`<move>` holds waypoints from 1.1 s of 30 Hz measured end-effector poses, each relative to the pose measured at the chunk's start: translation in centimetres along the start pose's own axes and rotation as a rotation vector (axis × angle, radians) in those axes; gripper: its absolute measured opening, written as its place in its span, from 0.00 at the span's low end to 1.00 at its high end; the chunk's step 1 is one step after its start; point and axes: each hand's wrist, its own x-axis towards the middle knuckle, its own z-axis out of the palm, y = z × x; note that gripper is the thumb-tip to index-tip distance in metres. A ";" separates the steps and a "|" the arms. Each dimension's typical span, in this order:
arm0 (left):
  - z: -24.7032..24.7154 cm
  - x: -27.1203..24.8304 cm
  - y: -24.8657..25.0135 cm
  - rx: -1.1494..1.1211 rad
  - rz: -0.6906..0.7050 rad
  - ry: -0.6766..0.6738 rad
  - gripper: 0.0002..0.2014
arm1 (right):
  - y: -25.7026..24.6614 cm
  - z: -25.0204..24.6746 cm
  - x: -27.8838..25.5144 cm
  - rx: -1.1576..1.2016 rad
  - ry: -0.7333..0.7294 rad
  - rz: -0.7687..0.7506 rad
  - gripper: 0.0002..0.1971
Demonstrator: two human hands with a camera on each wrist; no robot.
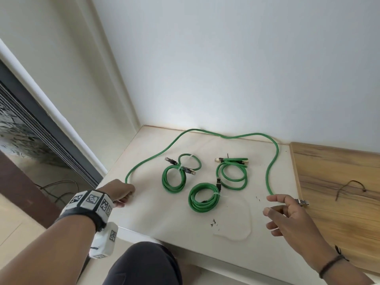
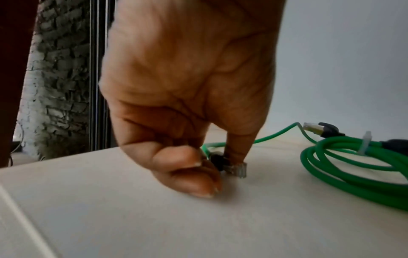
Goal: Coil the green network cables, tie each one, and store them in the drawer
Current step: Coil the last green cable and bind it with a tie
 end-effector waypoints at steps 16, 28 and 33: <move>-7.3 -12.6 11.5 -1.153 0.600 -0.376 0.07 | -5.6 -1.2 -3.2 0.017 0.063 -0.148 0.10; -2.2 -31.6 15.3 -0.725 0.785 -1.034 0.28 | -22.6 -0.4 -6.7 -0.492 0.103 -1.008 0.34; -2.3 -36.5 14.0 -0.709 1.041 -1.099 0.23 | -22.6 -0.4 -5.6 -0.642 0.047 -0.843 0.20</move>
